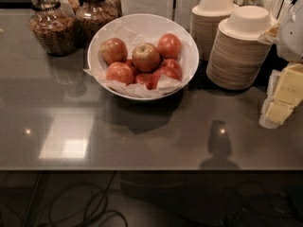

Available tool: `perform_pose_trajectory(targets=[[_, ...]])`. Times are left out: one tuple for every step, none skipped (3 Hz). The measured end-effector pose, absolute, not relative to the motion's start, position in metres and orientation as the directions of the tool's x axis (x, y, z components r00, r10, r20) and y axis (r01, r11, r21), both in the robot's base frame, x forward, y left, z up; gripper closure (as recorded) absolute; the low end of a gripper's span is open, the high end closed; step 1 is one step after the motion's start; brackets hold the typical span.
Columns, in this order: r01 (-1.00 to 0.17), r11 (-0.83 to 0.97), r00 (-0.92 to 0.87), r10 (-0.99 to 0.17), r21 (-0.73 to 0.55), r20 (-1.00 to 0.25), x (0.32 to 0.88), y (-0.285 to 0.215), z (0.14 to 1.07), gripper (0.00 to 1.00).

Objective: Pick apple from white bowl

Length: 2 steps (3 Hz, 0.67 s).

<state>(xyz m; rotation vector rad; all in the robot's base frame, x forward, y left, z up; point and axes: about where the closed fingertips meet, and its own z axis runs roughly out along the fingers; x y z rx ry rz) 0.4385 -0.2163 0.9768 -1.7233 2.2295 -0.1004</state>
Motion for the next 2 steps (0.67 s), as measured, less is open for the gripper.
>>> perform_pose_trajectory(targets=[[-0.934,0.245,-0.189,-0.956,-0.259,-0.223,0.4517,-0.203,0.9766,0.0],[-0.934,0.245,-0.189,-0.956,-0.259,-0.223,0.4518,-0.2029,0.9766,0.0]])
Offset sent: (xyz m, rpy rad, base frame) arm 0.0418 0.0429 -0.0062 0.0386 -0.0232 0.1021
